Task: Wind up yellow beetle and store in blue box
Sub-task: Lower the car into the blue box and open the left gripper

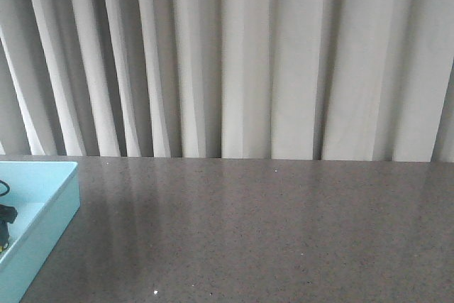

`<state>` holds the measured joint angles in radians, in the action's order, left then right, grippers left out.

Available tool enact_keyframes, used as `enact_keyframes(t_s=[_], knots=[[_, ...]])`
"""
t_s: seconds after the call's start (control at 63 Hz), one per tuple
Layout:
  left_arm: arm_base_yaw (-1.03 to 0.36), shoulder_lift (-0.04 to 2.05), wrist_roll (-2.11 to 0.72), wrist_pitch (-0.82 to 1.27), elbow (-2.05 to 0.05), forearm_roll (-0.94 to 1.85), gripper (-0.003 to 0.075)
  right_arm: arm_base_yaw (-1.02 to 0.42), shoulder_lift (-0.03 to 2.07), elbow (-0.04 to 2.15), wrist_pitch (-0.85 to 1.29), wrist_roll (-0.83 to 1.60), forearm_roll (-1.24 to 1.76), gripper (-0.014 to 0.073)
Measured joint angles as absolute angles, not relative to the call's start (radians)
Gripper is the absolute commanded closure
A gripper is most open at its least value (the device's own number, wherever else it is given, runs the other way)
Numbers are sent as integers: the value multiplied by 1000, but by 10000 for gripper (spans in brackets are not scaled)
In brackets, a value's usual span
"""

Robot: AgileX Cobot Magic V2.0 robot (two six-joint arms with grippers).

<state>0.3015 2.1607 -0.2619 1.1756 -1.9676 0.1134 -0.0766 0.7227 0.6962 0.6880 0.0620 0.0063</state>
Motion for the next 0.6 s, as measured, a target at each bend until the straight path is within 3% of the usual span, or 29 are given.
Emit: enact_keyframes(t_s=[0.286,0.604], knots=[[284,2008,-231,1239,-1983,115,161,-77,723,696,688,62,6,33],[100,1736,-226,1246,-1919,100,161,-77,723,696,688,62,6,33]])
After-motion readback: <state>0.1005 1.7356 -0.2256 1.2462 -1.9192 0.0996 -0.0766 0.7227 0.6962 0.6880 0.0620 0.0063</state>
